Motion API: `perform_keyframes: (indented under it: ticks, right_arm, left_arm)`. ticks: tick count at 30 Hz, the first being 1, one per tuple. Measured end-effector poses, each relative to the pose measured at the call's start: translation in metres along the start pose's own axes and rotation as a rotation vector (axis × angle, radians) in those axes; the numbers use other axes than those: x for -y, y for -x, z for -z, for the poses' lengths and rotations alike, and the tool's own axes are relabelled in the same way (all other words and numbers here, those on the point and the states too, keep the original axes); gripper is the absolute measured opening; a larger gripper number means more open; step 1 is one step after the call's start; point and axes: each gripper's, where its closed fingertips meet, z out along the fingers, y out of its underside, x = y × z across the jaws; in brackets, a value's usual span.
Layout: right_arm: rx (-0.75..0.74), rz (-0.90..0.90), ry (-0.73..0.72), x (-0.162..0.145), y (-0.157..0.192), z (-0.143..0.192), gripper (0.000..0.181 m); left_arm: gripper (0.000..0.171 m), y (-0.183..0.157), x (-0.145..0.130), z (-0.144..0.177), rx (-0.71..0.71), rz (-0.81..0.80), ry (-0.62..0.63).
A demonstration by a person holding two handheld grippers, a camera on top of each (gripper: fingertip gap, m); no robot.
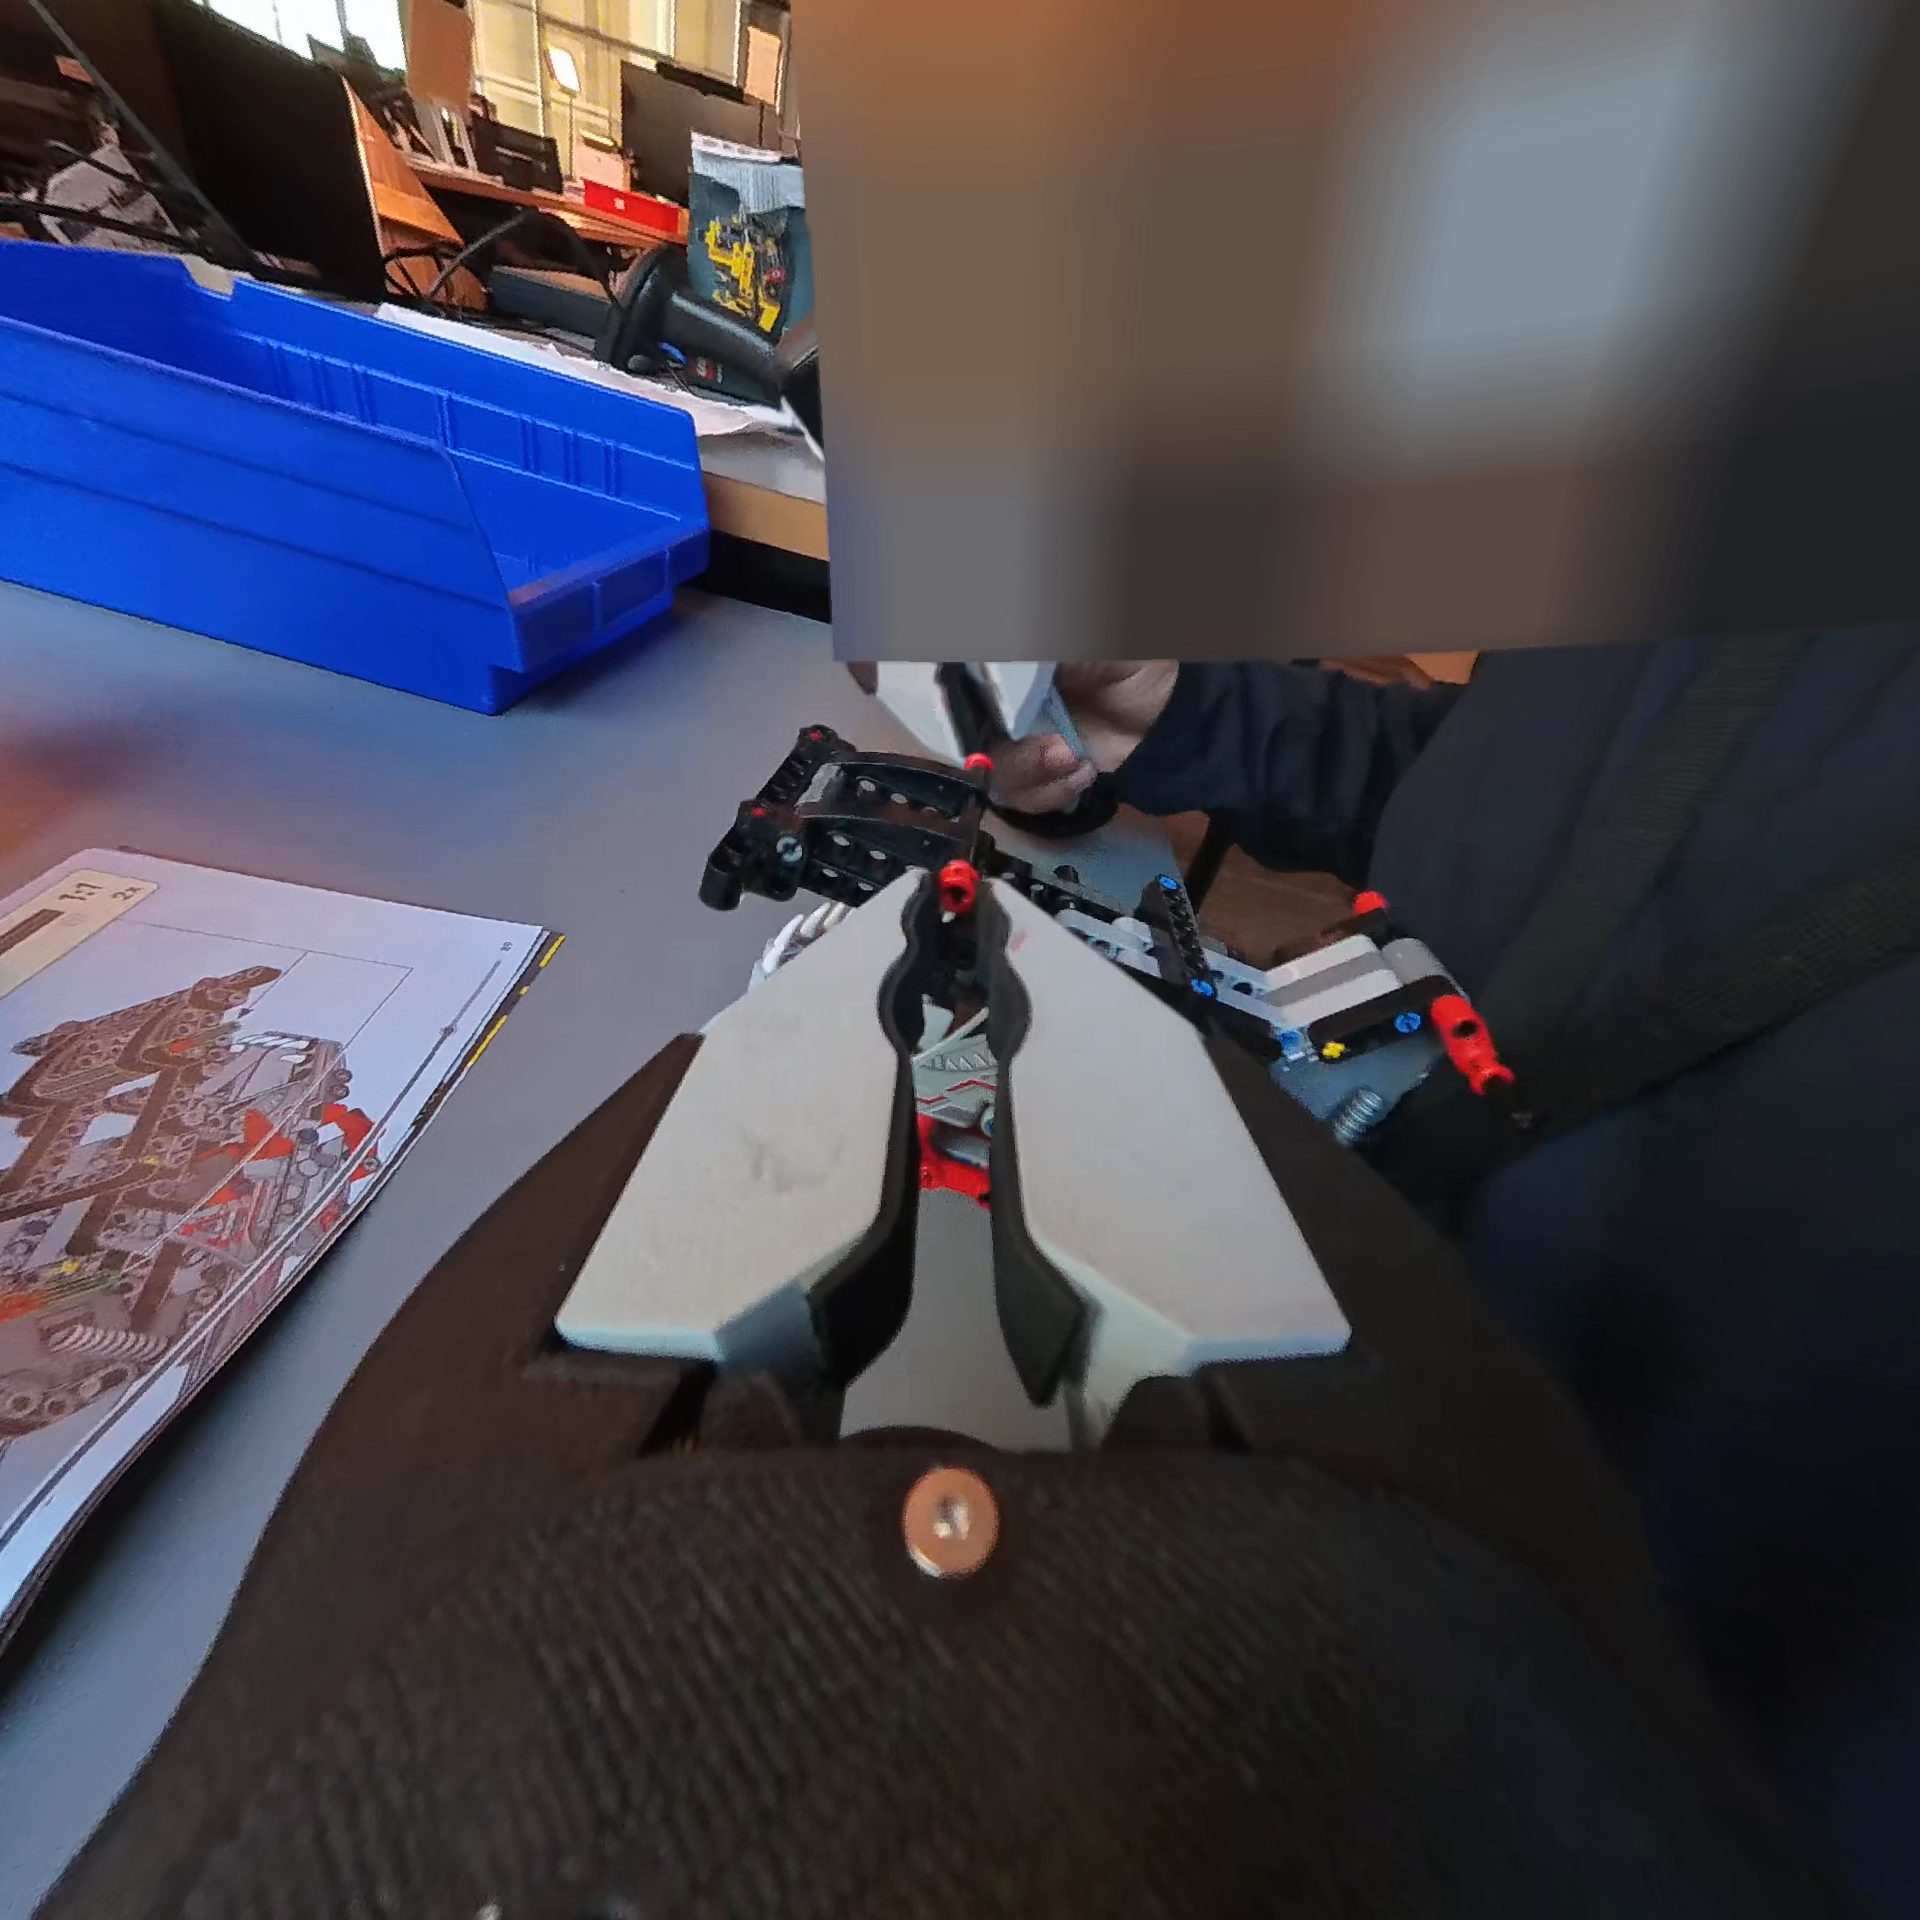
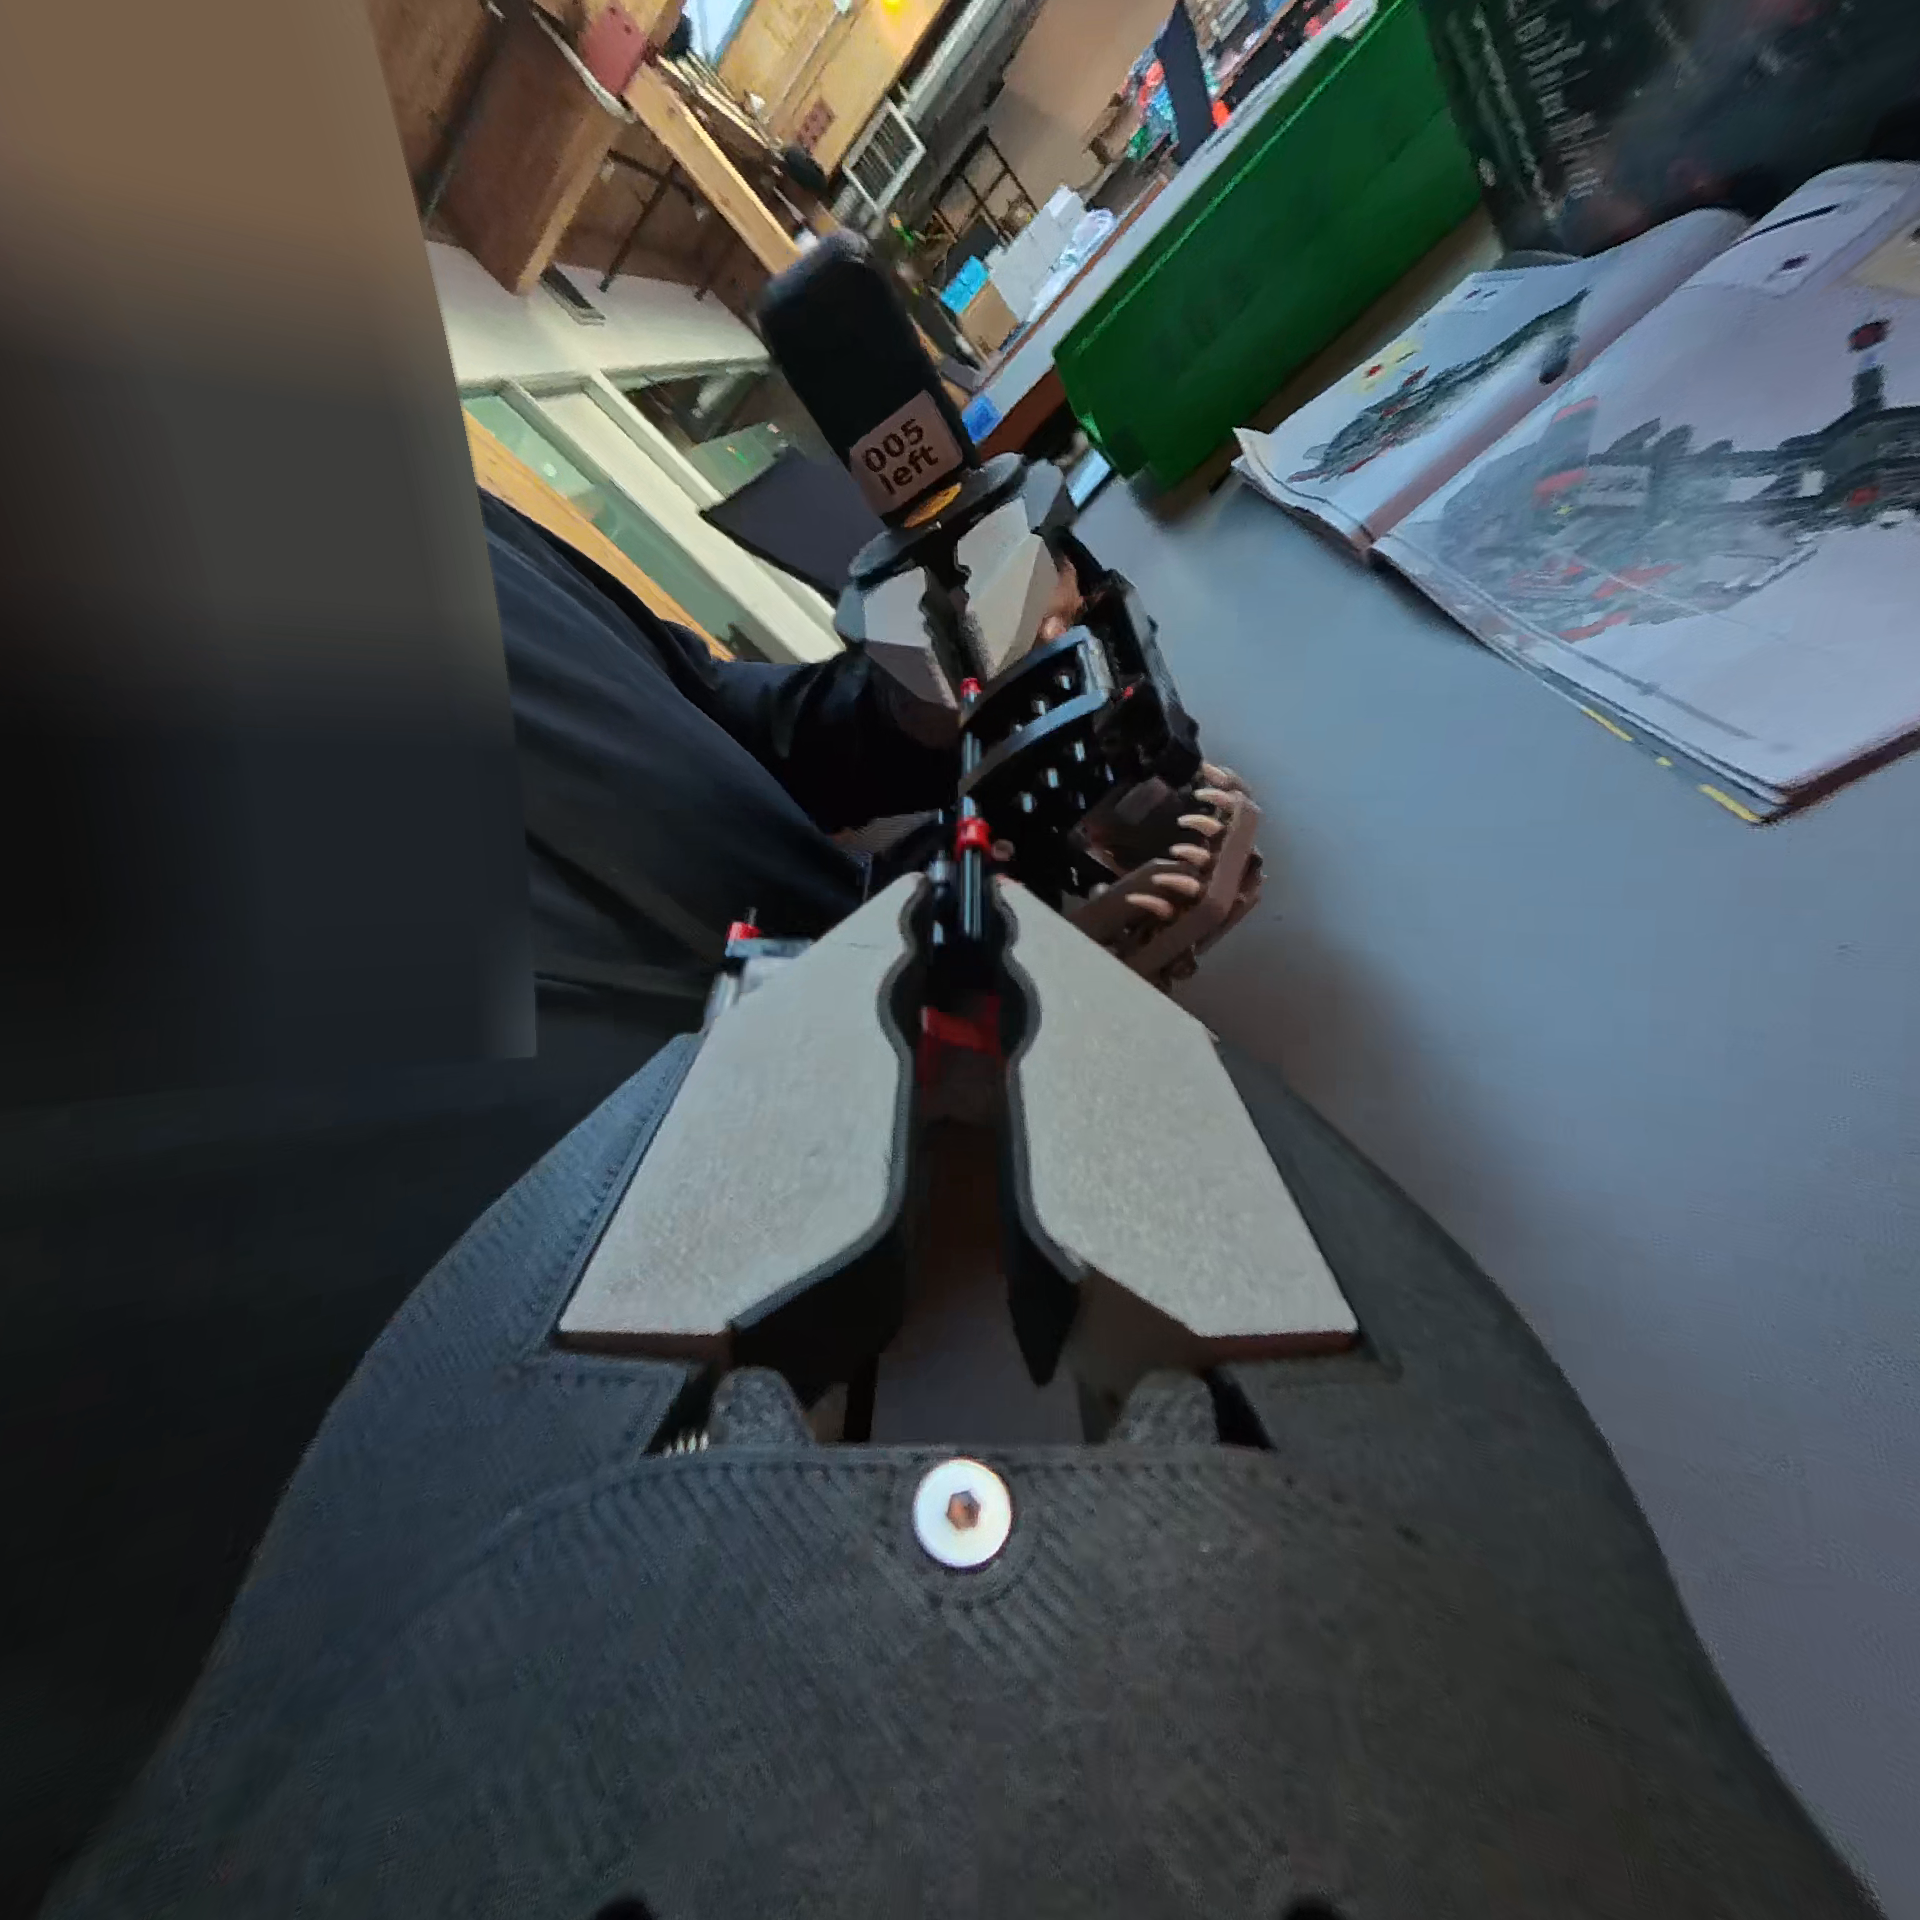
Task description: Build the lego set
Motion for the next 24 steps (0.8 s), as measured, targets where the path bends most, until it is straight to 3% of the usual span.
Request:
perform_keyframes:
  ticks: [13, 24]
  right_arm:
    - [-0.223, 0.28, 0.225, -0.008, -0.0031, 0.0087, 0.0]
    - [-0.165, 0.326, 0.233, -0.0063, -0.0012, 0.0035, 0.0]
  left_arm:
    - [0.003, -0.0021, -0.0006, 0.0009, -0.032, 0.0, 0.002]
    - [0.003, -0.0016, -0.0056, 0.0036, -0.045, -0.026, 0.041]
